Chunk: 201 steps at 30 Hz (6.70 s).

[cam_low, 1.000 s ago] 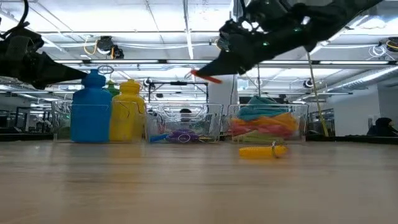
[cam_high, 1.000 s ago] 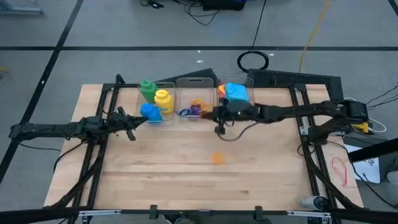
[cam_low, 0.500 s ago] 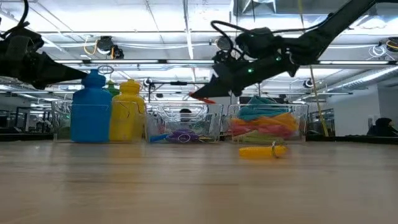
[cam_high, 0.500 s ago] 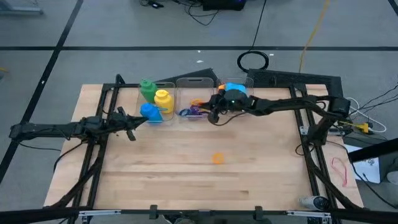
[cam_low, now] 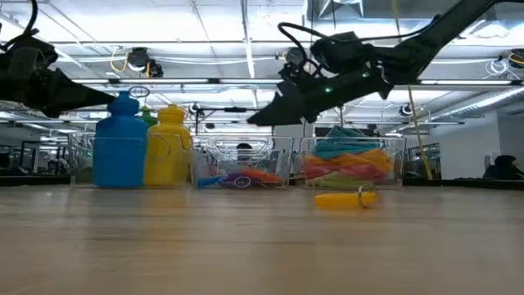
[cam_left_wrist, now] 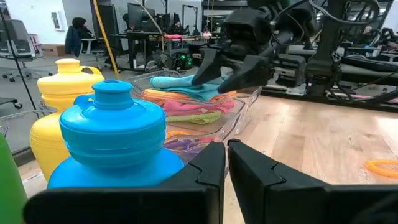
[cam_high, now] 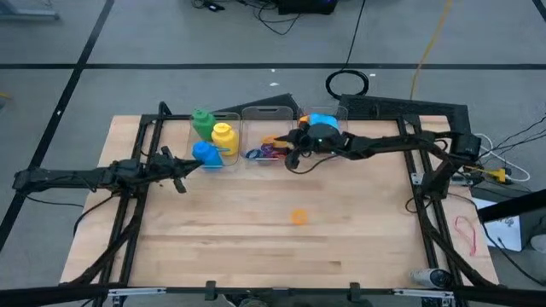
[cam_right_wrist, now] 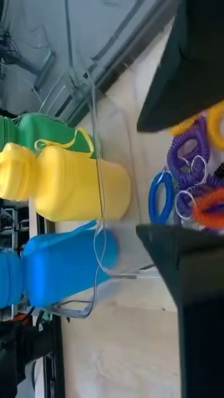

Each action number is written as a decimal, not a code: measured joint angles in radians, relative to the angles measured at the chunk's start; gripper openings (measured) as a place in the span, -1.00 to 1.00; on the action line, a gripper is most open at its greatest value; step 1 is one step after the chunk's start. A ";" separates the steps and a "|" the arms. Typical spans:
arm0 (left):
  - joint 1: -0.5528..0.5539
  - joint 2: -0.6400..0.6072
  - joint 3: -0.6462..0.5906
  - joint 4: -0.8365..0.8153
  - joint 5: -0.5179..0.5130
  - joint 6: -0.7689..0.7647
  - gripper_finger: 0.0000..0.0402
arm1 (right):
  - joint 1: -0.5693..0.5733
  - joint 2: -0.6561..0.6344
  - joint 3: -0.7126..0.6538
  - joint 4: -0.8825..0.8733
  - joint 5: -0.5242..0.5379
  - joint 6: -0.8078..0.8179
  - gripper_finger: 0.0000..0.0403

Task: Pick & Place Sports Items
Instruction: Put the yellow wrist coil into the middle transparent container, then return to Home Position

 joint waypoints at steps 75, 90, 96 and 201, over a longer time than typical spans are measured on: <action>0.000 0.000 0.000 0.001 0.000 0.000 -0.89 | 0.408 -0.090 -0.036 -0.369 0.021 -0.082 -0.99; 0.000 0.000 0.000 0.003 0.000 0.000 -0.89 | 0.073 -0.128 -0.015 -0.093 0.018 -0.123 -1.00; 0.000 0.000 0.000 0.003 0.000 0.000 -0.89 | -0.037 -0.070 -0.014 0.039 0.019 -0.048 -0.99; 0.000 0.000 0.000 0.003 0.000 0.000 -0.89 | -0.152 -1.724 -0.859 -0.511 0.125 0.175 0.68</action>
